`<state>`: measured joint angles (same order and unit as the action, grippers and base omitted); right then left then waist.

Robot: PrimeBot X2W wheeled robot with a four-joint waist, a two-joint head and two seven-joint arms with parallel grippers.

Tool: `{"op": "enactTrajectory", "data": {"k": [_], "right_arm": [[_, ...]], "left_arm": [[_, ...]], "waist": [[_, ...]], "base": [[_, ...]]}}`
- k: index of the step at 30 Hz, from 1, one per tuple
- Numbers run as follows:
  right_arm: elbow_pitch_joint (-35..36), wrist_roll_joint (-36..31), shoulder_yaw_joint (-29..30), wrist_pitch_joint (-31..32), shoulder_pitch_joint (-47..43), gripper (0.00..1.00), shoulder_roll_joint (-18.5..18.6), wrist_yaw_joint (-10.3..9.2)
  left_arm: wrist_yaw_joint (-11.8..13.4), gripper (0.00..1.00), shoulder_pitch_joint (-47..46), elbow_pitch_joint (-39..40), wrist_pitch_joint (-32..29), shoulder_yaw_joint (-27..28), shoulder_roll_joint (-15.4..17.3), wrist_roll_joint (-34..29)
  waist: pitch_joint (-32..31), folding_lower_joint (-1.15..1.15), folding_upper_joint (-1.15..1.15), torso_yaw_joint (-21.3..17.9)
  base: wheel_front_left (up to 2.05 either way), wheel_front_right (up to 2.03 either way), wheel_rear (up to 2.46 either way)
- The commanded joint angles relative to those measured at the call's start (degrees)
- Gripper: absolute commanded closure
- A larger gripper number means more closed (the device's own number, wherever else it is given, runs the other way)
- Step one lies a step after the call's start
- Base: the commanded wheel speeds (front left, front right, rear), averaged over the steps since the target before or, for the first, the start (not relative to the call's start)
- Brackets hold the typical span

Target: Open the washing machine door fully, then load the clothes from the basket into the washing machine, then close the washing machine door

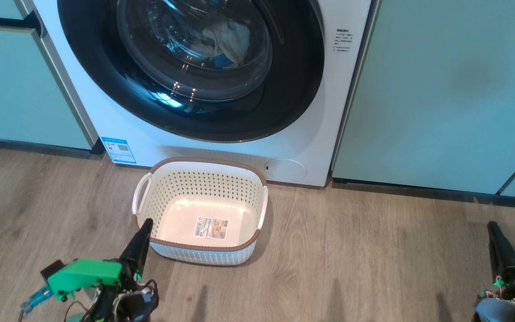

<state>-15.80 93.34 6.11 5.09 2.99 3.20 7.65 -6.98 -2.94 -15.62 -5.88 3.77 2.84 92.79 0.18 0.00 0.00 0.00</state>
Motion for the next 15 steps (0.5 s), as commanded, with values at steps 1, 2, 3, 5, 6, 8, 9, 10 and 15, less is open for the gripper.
{"op": "enactTrajectory", "data": {"k": [1,2,3,5,6,8,9,10,15], "right_arm": [[1.8,-0.2,-0.7,0.5,3.1,1.00,0.5,-0.16],[1.8,-0.2,-0.7,0.5,3.1,1.00,0.5,-0.16],[1.8,-0.3,-0.7,0.5,3.1,1.00,0.5,-0.16],[1.8,-0.3,-0.7,0.5,3.1,1.00,0.5,-0.16],[1.8,-0.3,-0.7,0.5,3.1,1.00,0.5,-0.16],[1.8,-0.3,-0.6,0.6,3.1,1.00,0.4,-0.16],[1.8,-0.3,-0.6,0.6,3.1,1.00,0.4,-0.16],[1.8,-0.4,-0.6,0.6,3.1,1.00,0.4,-0.16],[1.8,-0.4,-0.5,0.7,3.1,1.00,0.4,-0.16]], "left_arm": [[-0.5,1.00,-3.2,1.6,-0.3,2.3,0.4,-0.3],[-0.5,1.00,-3.2,1.6,-0.3,2.3,0.4,-0.3],[-0.5,1.00,-3.2,1.6,-0.3,2.3,0.4,-0.3],[-0.5,1.00,-3.2,1.6,-0.3,2.3,0.4,-0.3],[-0.5,1.00,-3.2,1.6,-0.3,2.3,0.4,-0.3],[-0.5,1.00,-3.2,1.6,-0.3,2.4,0.3,-0.3],[-0.5,1.00,-3.2,1.6,-0.3,2.4,0.3,-0.3],[-0.5,1.00,-3.2,1.6,-0.3,2.4,0.3,-0.3],[-0.5,1.00,-3.2,1.6,-0.3,2.4,0.3,-0.3]], "waist": [[0.0,0.00,0.00,0.0],[0.0,0.00,0.00,0.0],[0.0,0.00,0.00,0.0],[0.0,0.00,0.00,0.0],[0.0,0.00,0.00,0.0],[0.0,0.00,0.00,0.0],[0.0,0.00,0.00,0.0],[0.0,0.00,0.00,0.0],[0.0,0.00,0.00,0.0]], "base": [[0.00,0.00,0.00],[0.00,0.00,0.00],[0.00,0.00,0.00],[0.00,0.00,0.00],[0.00,0.00,0.00],[0.00,0.00,0.00],[0.00,0.00,0.00],[0.00,0.00,0.00],[0.00,0.00,0.00]]}}
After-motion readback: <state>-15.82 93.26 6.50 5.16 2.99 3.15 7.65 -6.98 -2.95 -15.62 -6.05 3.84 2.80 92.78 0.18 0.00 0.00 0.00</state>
